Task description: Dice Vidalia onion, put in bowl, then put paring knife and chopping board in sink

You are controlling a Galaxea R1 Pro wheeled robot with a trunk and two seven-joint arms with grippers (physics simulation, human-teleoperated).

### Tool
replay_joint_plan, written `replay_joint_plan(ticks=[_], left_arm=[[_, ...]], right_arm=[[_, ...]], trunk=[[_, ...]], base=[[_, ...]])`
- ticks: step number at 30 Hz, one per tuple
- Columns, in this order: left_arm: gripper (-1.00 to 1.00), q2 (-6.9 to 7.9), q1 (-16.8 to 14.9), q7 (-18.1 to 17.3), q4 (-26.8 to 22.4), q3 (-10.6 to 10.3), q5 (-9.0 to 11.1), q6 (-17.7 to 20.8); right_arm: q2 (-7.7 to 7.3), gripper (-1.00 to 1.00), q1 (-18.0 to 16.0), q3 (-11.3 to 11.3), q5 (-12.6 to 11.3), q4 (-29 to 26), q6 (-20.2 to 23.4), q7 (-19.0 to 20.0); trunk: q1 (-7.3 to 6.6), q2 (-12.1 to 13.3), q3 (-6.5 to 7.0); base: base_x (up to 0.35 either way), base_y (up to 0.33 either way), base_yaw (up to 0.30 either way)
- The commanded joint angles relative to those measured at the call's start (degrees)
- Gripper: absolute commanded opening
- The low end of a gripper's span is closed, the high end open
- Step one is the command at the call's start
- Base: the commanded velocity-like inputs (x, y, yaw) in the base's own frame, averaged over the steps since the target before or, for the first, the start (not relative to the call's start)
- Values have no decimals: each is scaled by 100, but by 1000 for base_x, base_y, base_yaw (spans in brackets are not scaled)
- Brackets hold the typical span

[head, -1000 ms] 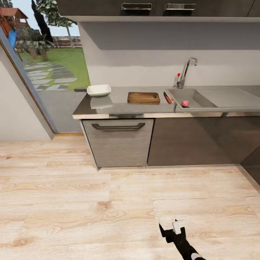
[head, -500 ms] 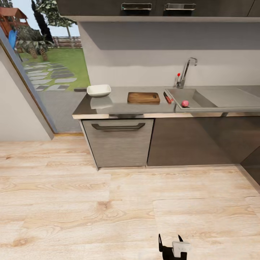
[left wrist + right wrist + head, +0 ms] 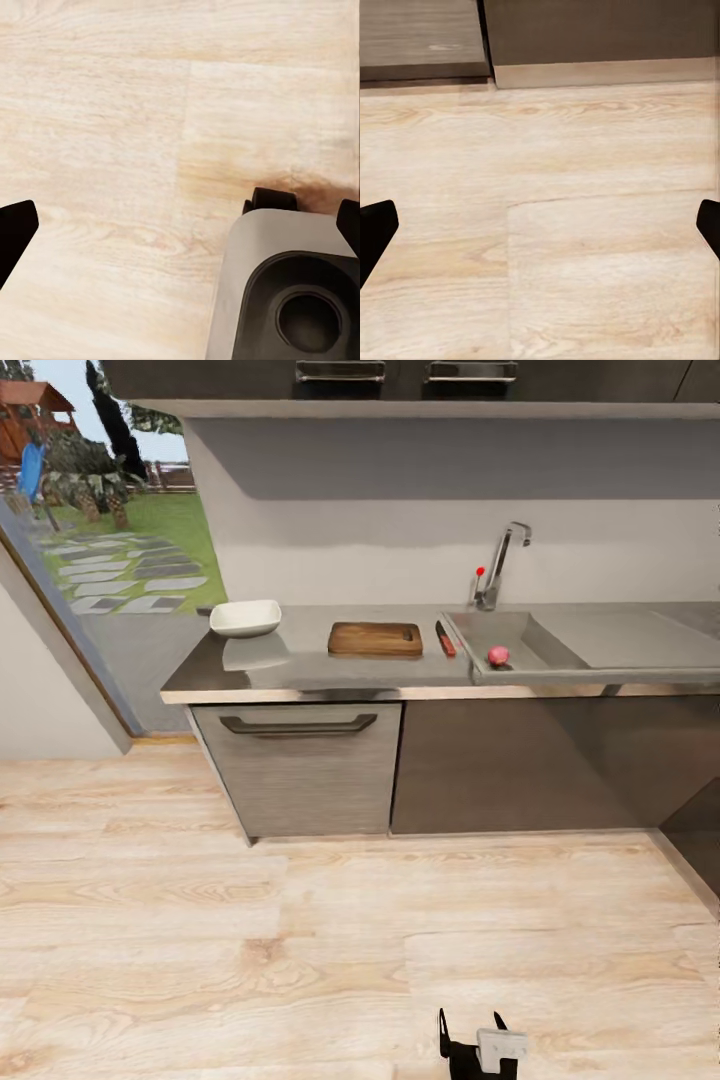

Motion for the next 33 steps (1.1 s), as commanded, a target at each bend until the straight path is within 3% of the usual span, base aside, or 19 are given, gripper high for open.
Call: replay_joint_plan(ticks=[1, 20, 33], left_arm=[[100, -1, -1, 5, 1, 5, 14, -19], [100, -1, -1, 7, 1, 5, 7, -19], [100, -1, -1, 6, -8, 5, 5, -27]], right_arm=[[2, 100, -3, -20, 60, 3, -5, -47], [59, 100, -3, -19, 60, 3, -10, -60], [59, 100, -3, -19, 60, 3, -10, -59]], trunk=[[1, -2, -4], [1, -2, 1], [1, -2, 110]], base=[[93, -299, 0], [8, -324, 0], [0, -27, 0]])
